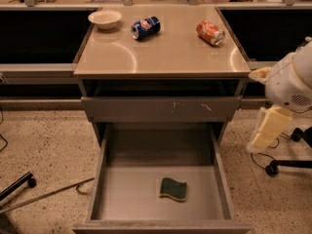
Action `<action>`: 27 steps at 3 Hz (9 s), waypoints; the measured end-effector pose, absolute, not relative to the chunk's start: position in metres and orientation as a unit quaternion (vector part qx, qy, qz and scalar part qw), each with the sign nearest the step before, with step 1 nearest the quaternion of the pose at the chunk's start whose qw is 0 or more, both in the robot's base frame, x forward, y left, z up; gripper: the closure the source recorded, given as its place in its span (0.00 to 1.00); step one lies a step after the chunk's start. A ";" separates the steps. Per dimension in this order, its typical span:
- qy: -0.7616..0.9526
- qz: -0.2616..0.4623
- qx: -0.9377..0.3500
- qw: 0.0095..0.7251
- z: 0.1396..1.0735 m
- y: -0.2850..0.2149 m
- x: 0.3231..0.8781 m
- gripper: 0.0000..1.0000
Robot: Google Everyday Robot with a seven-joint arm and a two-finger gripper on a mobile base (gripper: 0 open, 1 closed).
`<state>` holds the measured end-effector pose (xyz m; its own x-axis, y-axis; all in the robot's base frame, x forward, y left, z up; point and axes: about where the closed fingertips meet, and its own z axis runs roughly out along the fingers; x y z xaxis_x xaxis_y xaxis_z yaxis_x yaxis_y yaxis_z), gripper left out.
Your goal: Pick sponge from middle drawer and place on counter
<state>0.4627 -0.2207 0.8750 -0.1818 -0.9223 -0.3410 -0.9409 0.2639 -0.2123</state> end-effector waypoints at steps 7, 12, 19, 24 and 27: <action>0.799 0.178 -0.524 0.236 0.506 -0.165 0.515 0.00; 0.810 0.233 -0.496 0.207 0.355 -0.127 0.503 0.00; 0.798 0.217 -0.515 0.225 0.362 -0.073 0.498 0.00; 0.801 0.225 -0.517 0.200 0.340 -0.072 0.488 0.43; 0.786 0.249 -0.519 0.226 0.378 -0.074 0.490 1.00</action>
Offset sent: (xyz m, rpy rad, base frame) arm 0.1203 0.0239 -0.2035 0.2518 -0.0790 0.0140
